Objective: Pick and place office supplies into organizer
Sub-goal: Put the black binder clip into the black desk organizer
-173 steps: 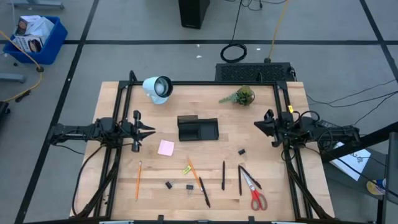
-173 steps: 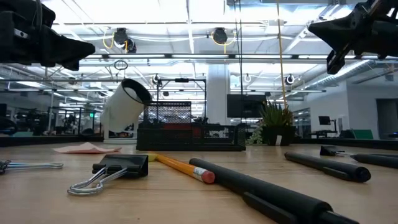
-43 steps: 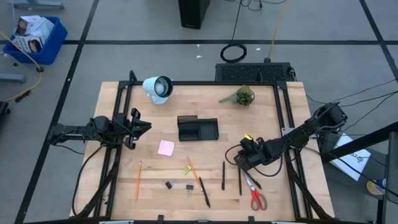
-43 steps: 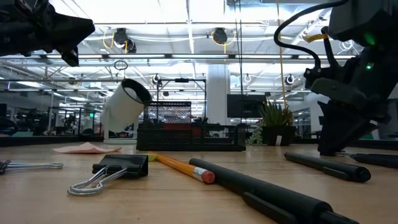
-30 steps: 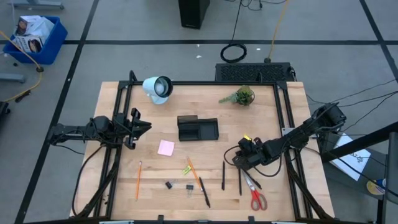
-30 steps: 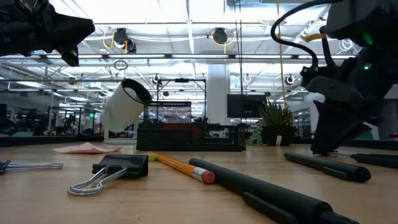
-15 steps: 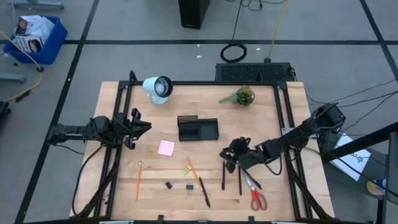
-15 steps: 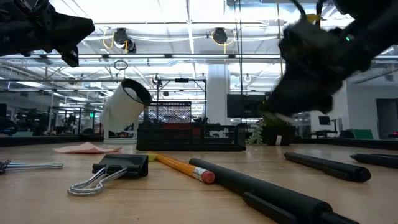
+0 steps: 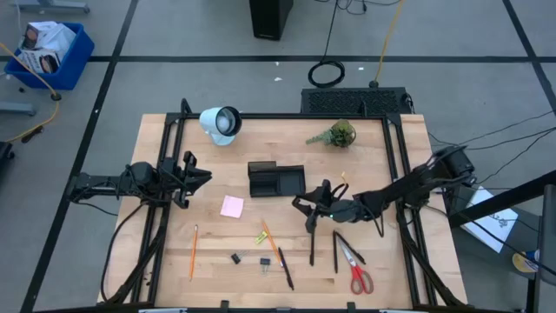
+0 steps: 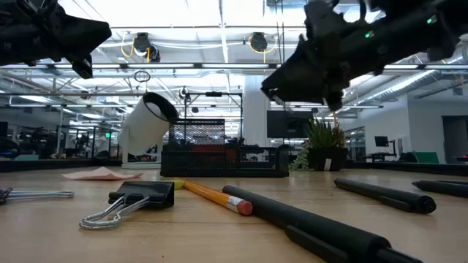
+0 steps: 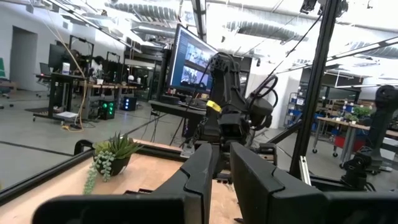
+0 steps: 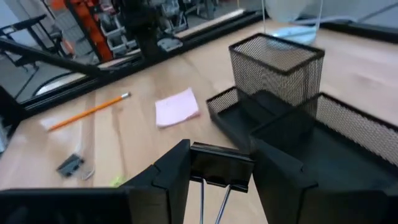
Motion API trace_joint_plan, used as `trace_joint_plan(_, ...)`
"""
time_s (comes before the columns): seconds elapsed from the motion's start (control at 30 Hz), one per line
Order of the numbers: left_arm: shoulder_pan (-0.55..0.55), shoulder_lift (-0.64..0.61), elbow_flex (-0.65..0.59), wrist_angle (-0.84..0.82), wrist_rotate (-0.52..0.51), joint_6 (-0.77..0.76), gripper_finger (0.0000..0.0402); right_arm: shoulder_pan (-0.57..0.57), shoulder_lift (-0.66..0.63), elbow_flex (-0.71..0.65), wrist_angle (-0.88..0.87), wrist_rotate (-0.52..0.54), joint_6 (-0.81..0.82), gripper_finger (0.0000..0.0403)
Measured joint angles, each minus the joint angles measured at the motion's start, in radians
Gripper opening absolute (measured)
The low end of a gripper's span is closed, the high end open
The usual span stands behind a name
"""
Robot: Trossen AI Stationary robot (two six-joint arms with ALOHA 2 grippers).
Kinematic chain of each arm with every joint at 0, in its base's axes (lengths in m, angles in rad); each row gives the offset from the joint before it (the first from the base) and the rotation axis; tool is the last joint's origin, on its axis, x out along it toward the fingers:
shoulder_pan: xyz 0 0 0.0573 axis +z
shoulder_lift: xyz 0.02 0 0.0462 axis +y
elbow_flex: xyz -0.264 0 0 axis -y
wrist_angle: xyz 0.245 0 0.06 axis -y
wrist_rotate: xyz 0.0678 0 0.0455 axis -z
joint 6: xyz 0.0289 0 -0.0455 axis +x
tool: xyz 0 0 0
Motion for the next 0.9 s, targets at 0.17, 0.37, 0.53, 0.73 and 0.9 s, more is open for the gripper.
trace_joint_plan(0.17,0.000,0.000,0.000,0.000,0.000,0.000,0.0063,-0.030,0.128,0.009,0.221,-0.004,-0.074,0.0148)
trace_joint_plan(0.37,0.000,0.000,0.000,0.000,0.000,0.008,0.0063,-0.056,0.282,0.132,0.279,-0.003,-0.170,0.0146)
trace_joint_plan(0.53,0.000,0.000,0.000,-0.001,0.000,0.007,0.0063,-0.062,0.384,0.286,0.268,-0.006,-0.284,0.0150)
trace_joint_plan(0.73,0.000,0.000,0.000,-0.002,0.000,0.003,0.0063,-0.090,0.439,0.414,0.269,0.002,-0.434,0.0144)
trace_joint_plan(0.9,0.000,0.000,0.000,-0.002,0.001,0.000,0.0063,-0.145,0.446,0.437,0.235,0.003,-0.453,0.0152)
